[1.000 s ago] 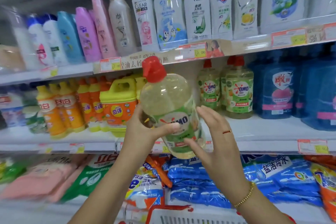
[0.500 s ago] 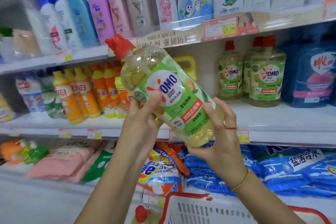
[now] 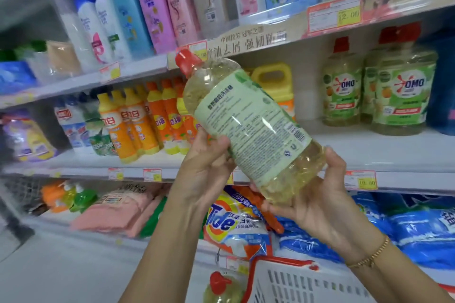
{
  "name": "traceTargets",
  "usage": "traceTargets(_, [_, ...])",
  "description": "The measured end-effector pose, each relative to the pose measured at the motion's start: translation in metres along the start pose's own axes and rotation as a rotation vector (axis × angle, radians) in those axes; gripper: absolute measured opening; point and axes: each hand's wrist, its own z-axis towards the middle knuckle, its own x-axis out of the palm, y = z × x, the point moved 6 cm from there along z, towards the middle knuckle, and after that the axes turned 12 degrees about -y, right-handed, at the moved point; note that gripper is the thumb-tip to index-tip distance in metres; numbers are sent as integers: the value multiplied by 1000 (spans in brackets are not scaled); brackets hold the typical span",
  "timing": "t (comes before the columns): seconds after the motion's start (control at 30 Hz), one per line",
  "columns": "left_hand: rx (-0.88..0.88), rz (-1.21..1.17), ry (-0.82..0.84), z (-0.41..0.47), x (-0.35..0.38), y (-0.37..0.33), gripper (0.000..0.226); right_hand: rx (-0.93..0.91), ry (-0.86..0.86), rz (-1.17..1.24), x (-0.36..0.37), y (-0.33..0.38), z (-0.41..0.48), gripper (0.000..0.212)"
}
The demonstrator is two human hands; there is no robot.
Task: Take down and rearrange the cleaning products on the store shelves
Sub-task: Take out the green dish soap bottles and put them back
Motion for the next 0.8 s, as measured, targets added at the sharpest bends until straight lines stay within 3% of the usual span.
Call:
traceTargets(0.1, [-56, 30, -60, -1, 0, 16, 85, 124, -18, 40, -11, -2, -4, 90])
traceTargets(0.2, [-60, 64, -202, -3, -4, 31, 68, 114, -158, -49, -22, 5, -6, 75])
traceTargets(0.3, [-67, 18, -313, -3, -7, 39, 67, -220, -294, -334, -20, 28, -11, 48])
traceTargets(0.37, [-49, -13, -345, -3, -7, 39, 68, -446, -372, -567, -16, 41, -18, 47])
traceTargets(0.43, [-3, -16, -354, -3, -5, 34, 69, -602, -367, -822, -8, 49, -21, 59])
traceTargets(0.53, [61, 18, -320, -4, 2, 26, 71, -794, -301, -1171, -1, 49, -21, 94])
traceTargets(0.6, [85, 63, -282, -7, 7, 20, 68, -952, -344, -1300, 1, 50, -25, 97])
traceTargets(0.7, [116, 133, -181, -7, 14, 8, 66, -1048, -381, -1267, 3, 56, -33, 94])
traceTargets(0.8, [94, 130, -132, 0, 11, -6, 97, -887, -383, -1038, 2, 57, -38, 88])
